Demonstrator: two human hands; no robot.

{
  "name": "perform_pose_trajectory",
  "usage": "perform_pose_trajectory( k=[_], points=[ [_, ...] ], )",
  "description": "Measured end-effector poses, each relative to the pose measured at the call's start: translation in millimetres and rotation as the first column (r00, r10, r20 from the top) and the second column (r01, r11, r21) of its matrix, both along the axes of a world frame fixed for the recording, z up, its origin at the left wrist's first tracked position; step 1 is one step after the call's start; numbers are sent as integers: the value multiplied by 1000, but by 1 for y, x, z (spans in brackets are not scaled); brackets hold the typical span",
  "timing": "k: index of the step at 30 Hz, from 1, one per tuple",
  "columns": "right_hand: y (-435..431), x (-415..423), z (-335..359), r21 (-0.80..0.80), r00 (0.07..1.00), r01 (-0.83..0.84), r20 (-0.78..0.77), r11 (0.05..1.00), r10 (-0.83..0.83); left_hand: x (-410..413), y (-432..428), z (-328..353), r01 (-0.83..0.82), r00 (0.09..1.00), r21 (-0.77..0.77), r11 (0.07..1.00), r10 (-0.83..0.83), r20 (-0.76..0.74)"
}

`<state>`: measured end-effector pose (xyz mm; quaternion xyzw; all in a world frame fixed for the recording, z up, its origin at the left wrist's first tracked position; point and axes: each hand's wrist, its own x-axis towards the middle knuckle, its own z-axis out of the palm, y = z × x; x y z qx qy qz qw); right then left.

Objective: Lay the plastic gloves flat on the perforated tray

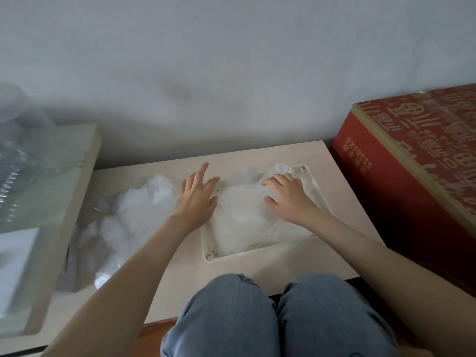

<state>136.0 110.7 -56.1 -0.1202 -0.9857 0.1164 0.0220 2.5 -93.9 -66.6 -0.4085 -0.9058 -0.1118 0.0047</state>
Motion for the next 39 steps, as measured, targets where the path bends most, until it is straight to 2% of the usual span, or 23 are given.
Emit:
perform_pose_trajectory(
  k=[8, 11, 13, 17, 21, 23, 25, 27, 28, 29, 30, 31, 32, 33, 34, 36, 37, 39],
  points=[
    [-20, -13, 0, -32, 990, -143, 11, 989, 143, -7, -35, -5, -183, 983, -66, 981, 181, -35],
    [-27, -20, 2, -45, 986, -167, 9, 985, 168, -9, -51, -6, -388, 922, -164, 907, 377, -93],
    [-30, -25, 4, -49, 981, -195, 13, 980, 196, -10, -61, -8, -470, 881, -257, 845, 466, -79],
    [-41, -35, 7, -43, 971, -238, 26, 970, 239, -12, -79, -14, -365, 894, -301, 881, 422, 152],
    [-54, -41, 10, -68, 968, -250, 12, 966, 251, -8, -82, -6, -383, 912, -297, 875, 408, 26],
    [-57, -43, 11, -98, 967, -253, 10, 963, 255, -7, -83, -5, -403, 909, -245, 882, 416, 4],
    [-59, -44, 13, -133, 967, -251, 5, 959, 254, -5, -84, -2, -452, 890, -104, 886, 455, 5],
    [-62, -45, 16, -235, 974, -222, -18, 946, 224, -1, -80, 11, -526, 850, 127, 841, 516, 100],
    [-64, -46, 20, -334, 983, -183, -31, 925, 183, -1, -75, 23, -566, 824, 244, 788, 525, 215],
    [-66, -46, 24, -468, 992, -121, -29, 875, 121, -1, -68, 35, -608, 786, 352, 712, 476, 394],
    [-69, -46, 28, -630, 999, -41, -17, 776, 39, -1, -59, 48, -655, 722, 441, 614, 335, 606],
    [-73, -48, 34, -798, 999, 41, 20, 602, -41, -1, -50, 63, -701, 623, 497, 512, 101, 775],
    [-75, -49, 36, -922, 990, 125, 94, 367, -101, 0, -42, 75, -740, 501, 516, 431, -157, 851],
    [-77, -51, 37, -973, 977, 194, 180, 128, -115, 1, -34, 88, -774, 365, 512, 374, -397, 842],
    [-78, -51, 37, -968, 964, 244, 248, -50, -97, 4, -28, 98, -807, 224, 484, 339, -583, 781],
    [-75, -48, 36, -928, 953, 284, 302, -241, -39, 13, -14, 116, -844, -6, 417, 337, -784, 620],
    [-74, -46, 36, -904, 954, 277, 298, -327, -14, 17, -6, 120, -851, -45, 412, 325, -827, 560],
    [-69, -40, 40, -846, 964, 202, 260, -493, -52, 22, 8, 121, -863, -26, 424, 274, -863, 505]
  ],
)
